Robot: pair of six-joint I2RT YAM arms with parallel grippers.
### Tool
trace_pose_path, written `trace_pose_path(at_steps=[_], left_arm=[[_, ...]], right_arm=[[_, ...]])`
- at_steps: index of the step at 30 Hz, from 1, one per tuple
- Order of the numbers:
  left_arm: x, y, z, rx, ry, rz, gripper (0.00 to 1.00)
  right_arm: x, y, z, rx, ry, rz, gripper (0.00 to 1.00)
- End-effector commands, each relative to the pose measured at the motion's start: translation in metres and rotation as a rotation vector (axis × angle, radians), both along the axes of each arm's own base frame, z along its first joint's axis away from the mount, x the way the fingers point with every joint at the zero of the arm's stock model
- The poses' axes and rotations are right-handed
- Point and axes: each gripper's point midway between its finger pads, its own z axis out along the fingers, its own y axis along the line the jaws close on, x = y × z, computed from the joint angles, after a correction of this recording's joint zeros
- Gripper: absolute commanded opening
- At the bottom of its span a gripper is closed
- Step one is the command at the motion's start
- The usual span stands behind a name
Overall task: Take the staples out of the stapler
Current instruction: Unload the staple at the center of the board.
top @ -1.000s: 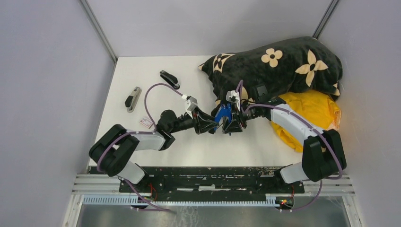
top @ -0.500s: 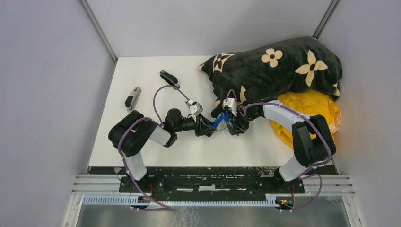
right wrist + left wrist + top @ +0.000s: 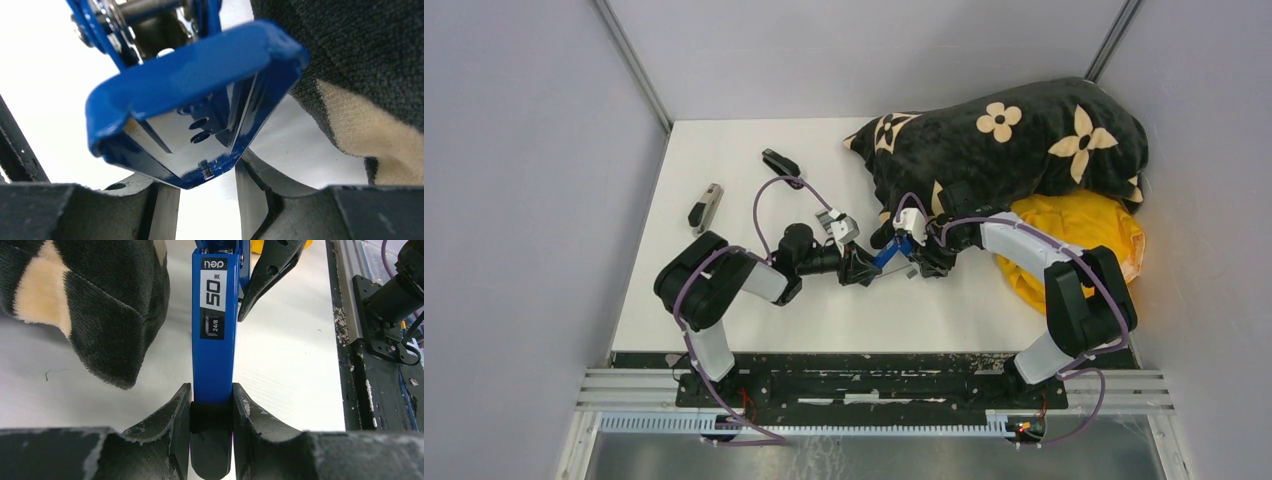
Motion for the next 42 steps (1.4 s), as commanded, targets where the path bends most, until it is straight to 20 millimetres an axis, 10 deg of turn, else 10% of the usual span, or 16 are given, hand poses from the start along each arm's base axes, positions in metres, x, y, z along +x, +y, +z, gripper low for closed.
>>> trace_pose_path(at_steps=[1, 24, 32, 42], left_arm=[[0.015, 0.001, 0.004, 0.040, -0.101, 0.031, 0.03], [0.029, 0.011, -0.035, 0.315, -0.107, 0.159, 0.03], [0.011, -0.012, 0.012, 0.109, -0.014, 0.139, 0.03], [-0.035, -0.031, 0.093, -0.341, 0.140, 0.095, 0.03]], right_arm=[[0.014, -0.015, 0.017, -0.103, -0.110, -0.006, 0.06], [0.011, -0.035, 0.011, -0.270, -0.156, 0.064, 0.06], [-0.001, -0.012, 0.046, -0.117, -0.121, 0.040, 0.06], [-0.072, 0.056, 0.119, 0.347, 0.228, 0.151, 0.05]])
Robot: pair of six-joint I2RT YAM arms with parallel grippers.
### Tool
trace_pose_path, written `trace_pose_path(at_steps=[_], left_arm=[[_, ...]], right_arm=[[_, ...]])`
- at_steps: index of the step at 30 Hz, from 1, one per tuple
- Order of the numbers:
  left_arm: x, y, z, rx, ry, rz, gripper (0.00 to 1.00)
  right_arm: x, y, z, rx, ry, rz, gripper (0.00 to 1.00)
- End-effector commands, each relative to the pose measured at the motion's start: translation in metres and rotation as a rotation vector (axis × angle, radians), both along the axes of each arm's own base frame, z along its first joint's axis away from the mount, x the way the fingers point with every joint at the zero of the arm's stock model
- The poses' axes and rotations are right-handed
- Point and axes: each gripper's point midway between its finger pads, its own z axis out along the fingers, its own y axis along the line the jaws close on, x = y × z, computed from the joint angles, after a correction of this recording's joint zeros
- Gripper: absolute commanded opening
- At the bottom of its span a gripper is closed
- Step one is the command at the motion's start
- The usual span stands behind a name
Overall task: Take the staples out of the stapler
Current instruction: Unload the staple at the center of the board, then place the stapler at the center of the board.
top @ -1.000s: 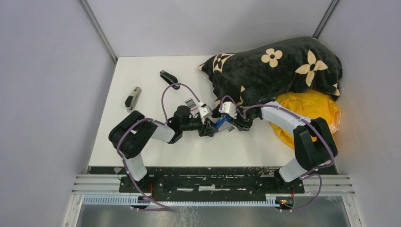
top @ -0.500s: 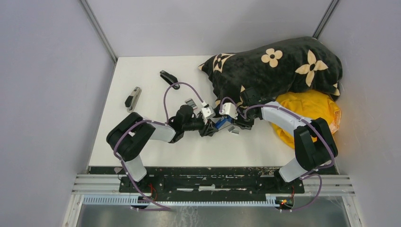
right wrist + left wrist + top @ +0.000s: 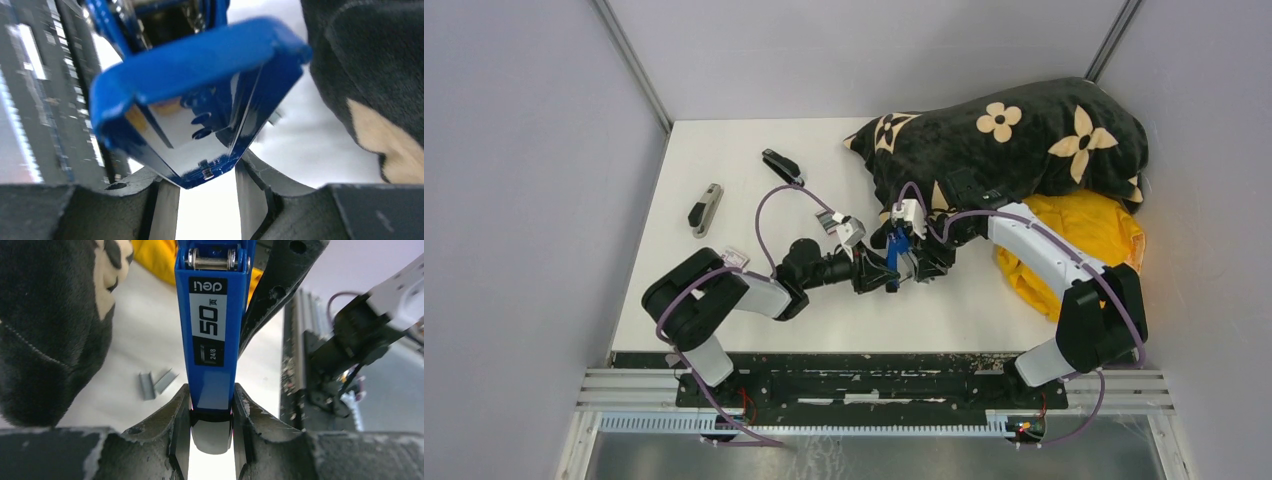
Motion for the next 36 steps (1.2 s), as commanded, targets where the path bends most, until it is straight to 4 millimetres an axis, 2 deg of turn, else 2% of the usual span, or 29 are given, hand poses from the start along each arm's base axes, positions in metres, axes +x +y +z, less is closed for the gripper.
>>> trace_pose_path(at_steps=[1, 4, 7, 9, 12, 14, 16, 19, 22, 27, 33, 36], left_arm=[[-0.005, 0.004, 0.058, -0.278, 0.054, 0.045, 0.03], [-0.011, 0.005, 0.076, -0.364, 0.083, 0.026, 0.03], [-0.014, 0.005, 0.086, -0.405, 0.121, 0.014, 0.03], [-0.014, 0.006, 0.092, -0.430, 0.144, 0.017, 0.03], [-0.015, 0.008, 0.097, -0.460, 0.179, 0.024, 0.03], [-0.016, 0.013, 0.100, -0.478, 0.182, 0.036, 0.03], [-0.017, 0.017, 0.101, -0.487, 0.183, 0.054, 0.03], [-0.017, 0.027, 0.104, -0.500, 0.178, 0.093, 0.03], [-0.010, 0.037, 0.100, -0.481, 0.201, 0.170, 0.03], [0.017, 0.063, 0.074, -0.340, 0.264, 0.392, 0.03], [0.057, 0.127, 0.045, -0.228, 0.355, 0.640, 0.03], [0.079, 0.163, 0.034, -0.203, 0.413, 0.754, 0.03]], right_arm=[[-0.045, 0.041, 0.066, 0.308, 0.196, 0.070, 0.05], [-0.055, 0.048, 0.079, 0.377, 0.250, 0.091, 0.05], [-0.060, 0.051, 0.085, 0.411, 0.281, 0.103, 0.06], [-0.063, 0.053, 0.086, 0.424, 0.303, 0.107, 0.10], [-0.067, 0.054, 0.088, 0.442, 0.337, 0.114, 0.31], [-0.069, 0.055, 0.091, 0.451, 0.348, 0.119, 0.52], [-0.070, 0.055, 0.095, 0.457, 0.349, 0.117, 0.69], [-0.069, 0.055, 0.097, 0.466, 0.348, 0.097, 0.81], [-0.066, 0.052, 0.099, 0.461, 0.326, 0.073, 0.86], [-0.051, 0.043, 0.099, 0.418, 0.245, -0.003, 0.90], [-0.042, 0.035, 0.105, 0.408, 0.176, -0.064, 0.90], [-0.032, 0.039, 0.111, 0.429, 0.166, -0.122, 0.90]])
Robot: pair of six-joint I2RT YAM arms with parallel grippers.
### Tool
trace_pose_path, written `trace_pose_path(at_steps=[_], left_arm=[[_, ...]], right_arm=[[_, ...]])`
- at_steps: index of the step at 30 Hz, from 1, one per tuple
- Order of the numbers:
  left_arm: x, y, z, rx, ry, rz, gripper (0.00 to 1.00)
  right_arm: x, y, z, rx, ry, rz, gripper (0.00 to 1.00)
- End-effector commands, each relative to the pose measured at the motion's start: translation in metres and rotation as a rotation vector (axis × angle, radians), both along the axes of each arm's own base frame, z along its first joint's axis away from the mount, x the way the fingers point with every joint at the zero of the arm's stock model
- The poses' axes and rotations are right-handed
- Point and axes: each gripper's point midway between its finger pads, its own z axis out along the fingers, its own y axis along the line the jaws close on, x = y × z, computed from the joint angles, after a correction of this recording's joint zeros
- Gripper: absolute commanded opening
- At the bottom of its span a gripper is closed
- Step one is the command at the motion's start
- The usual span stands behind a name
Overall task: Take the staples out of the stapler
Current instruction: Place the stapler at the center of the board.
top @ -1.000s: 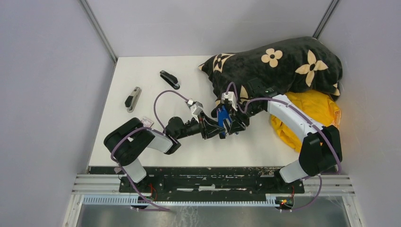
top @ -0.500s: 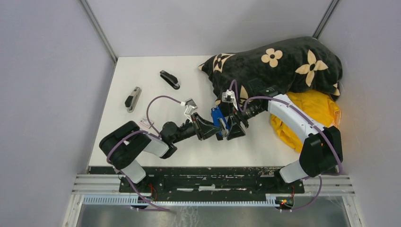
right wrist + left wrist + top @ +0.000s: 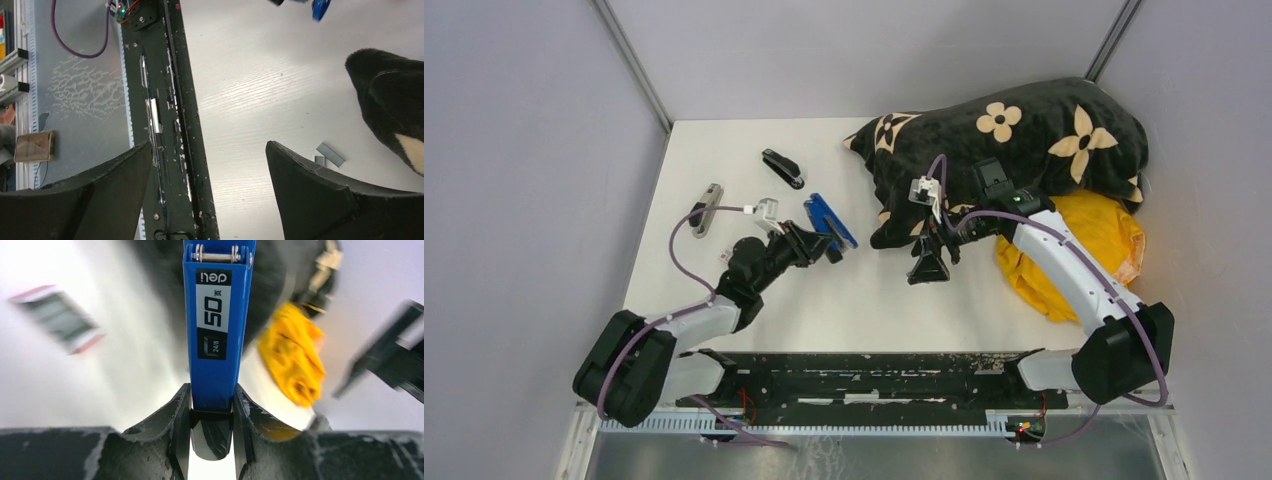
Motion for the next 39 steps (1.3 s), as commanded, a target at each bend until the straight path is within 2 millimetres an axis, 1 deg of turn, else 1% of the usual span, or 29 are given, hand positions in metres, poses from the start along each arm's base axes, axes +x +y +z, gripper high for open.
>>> trace_pose_path(at_steps=[1, 2, 3, 5, 7, 9, 11, 12, 13, 16, 19, 22, 23, 24, 26, 28, 31, 39], left_arm=[[0.035, 0.051, -0.012, 0.063, 0.093, 0.176, 0.03], [0.046, 0.060, -0.011, 0.081, 0.113, 0.212, 0.03], [0.055, 0.070, -0.017, 0.109, 0.154, 0.253, 0.03], [0.073, 0.088, -0.024, 0.143, 0.214, 0.323, 0.03], [0.089, 0.103, -0.031, 0.153, 0.265, 0.382, 0.03], [0.105, 0.118, -0.038, 0.166, 0.320, 0.439, 0.03], [0.122, 0.139, -0.047, 0.209, 0.395, 0.548, 0.03], [0.125, 0.151, -0.056, 0.252, 0.465, 0.616, 0.03], [0.130, 0.161, -0.062, 0.292, 0.516, 0.672, 0.03], [0.152, 0.178, -0.062, 0.370, 0.602, 0.787, 0.03], [0.175, 0.188, -0.056, 0.403, 0.651, 0.848, 0.03], [0.197, 0.195, -0.054, 0.411, 0.694, 0.872, 0.03], [0.204, 0.197, -0.061, 0.419, 0.721, 0.875, 0.03], [0.215, 0.199, -0.055, 0.408, 0.725, 0.875, 0.03], [0.225, 0.202, -0.061, 0.405, 0.772, 0.858, 0.03], [0.231, 0.203, -0.068, 0.394, 0.821, 0.834, 0.03], [0.238, 0.206, -0.075, 0.379, 0.852, 0.821, 0.09], [0.247, 0.217, -0.079, 0.370, 0.859, 0.826, 0.33]], right_arm=[[0.019, 0.009, 0.018, 0.043, -0.027, -0.100, 0.90], [0.024, 0.013, 0.027, 0.055, -0.016, -0.109, 0.90], [0.024, 0.015, 0.036, 0.059, -0.003, -0.101, 0.89], [0.028, 0.019, 0.045, 0.063, 0.024, -0.088, 0.89], [0.028, 0.022, 0.040, 0.084, 0.035, -0.091, 0.89], [0.030, 0.017, 0.029, 0.076, -0.008, -0.111, 0.89], [0.028, 0.011, 0.017, 0.061, -0.017, -0.131, 0.90], [0.024, 0.011, 0.015, 0.070, -0.014, -0.128, 0.90], [0.021, 0.011, 0.014, 0.084, -0.011, -0.121, 0.90], [0.020, 0.011, 0.020, 0.098, -0.031, -0.125, 0.90], [0.019, 0.012, 0.023, 0.106, -0.034, -0.120, 0.90], [0.018, 0.011, 0.023, 0.109, -0.041, -0.127, 0.90], [0.018, 0.011, 0.023, 0.110, -0.042, -0.127, 0.90], [0.018, 0.011, 0.023, 0.110, -0.043, -0.128, 0.90], [0.018, 0.010, 0.024, 0.109, -0.050, -0.130, 0.90], [0.018, 0.010, 0.024, 0.108, -0.054, -0.132, 0.90], [0.017, 0.009, 0.025, 0.109, -0.058, -0.133, 0.90], [0.018, 0.008, 0.024, 0.102, -0.072, -0.135, 0.90]])
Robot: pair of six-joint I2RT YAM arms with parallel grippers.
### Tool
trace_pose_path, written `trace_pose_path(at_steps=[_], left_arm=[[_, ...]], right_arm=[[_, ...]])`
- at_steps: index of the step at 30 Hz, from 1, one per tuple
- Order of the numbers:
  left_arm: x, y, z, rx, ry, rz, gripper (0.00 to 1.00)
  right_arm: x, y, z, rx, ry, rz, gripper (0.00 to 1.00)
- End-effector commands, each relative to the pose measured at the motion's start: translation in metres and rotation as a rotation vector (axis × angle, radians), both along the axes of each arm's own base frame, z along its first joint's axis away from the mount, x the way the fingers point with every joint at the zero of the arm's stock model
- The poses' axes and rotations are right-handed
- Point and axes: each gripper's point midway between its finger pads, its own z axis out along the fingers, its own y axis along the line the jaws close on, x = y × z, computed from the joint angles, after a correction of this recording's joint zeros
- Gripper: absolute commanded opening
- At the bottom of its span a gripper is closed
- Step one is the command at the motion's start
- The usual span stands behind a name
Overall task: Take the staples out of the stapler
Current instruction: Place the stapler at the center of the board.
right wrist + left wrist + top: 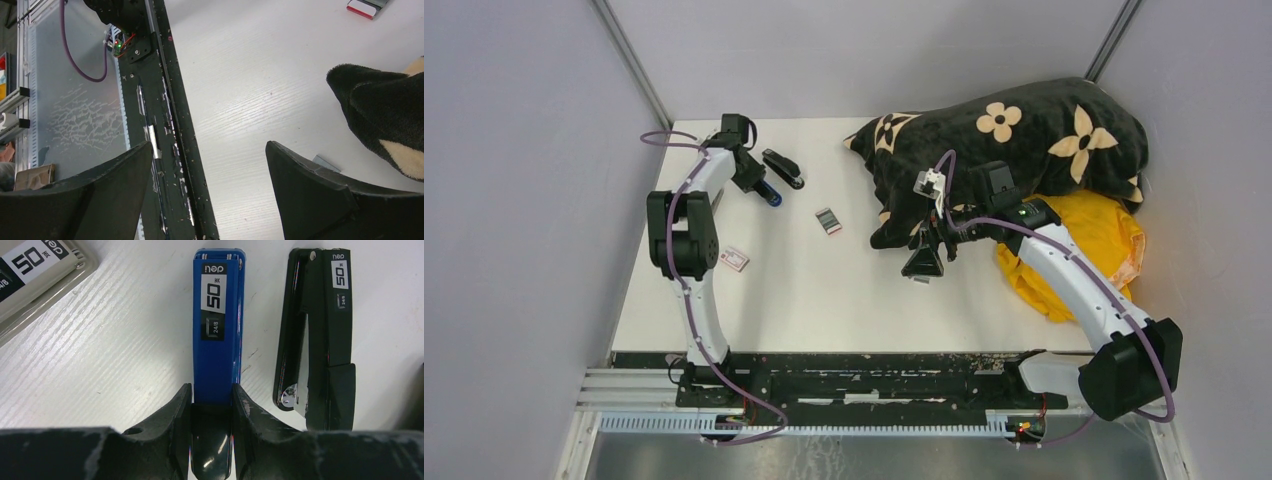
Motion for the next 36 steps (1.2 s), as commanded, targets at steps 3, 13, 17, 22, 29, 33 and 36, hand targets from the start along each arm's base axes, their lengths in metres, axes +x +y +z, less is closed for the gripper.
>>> trace_pose_path(at_steps=[3, 13, 17, 22, 29, 33, 36], left_arm=[[0.019, -0.002, 0.019, -0.046, -0.059, 0.017, 0.37], [0.020, -0.006, 0.035, -0.065, -0.100, -0.009, 0.57], [0.017, -0.007, 0.056, -0.069, -0.161, -0.019, 0.58], [0.004, -0.010, 0.082, -0.076, -0.281, -0.052, 0.59], [-0.032, -0.043, 0.136, -0.150, -0.659, -0.284, 0.59], [-0.064, -0.047, 0.155, -0.125, -0.831, -0.349, 0.67], [-0.084, -0.032, 0.153, -0.052, -0.860, -0.301, 0.71]], right_arm=[[0.002, 0.000, 0.010, 0.018, -0.061, 0.001, 0.90], [0.002, -0.001, 0.010, 0.014, -0.073, 0.002, 0.90], [0.001, -0.002, 0.010, 0.014, -0.075, 0.001, 0.90], [0.000, -0.002, 0.010, 0.015, -0.076, 0.005, 0.90], [0.000, -0.002, 0.010, 0.015, -0.076, 0.009, 0.90], [-0.001, -0.002, 0.010, 0.016, -0.075, 0.012, 0.90], [-0.001, -0.002, 0.009, 0.017, -0.072, 0.015, 0.90]])
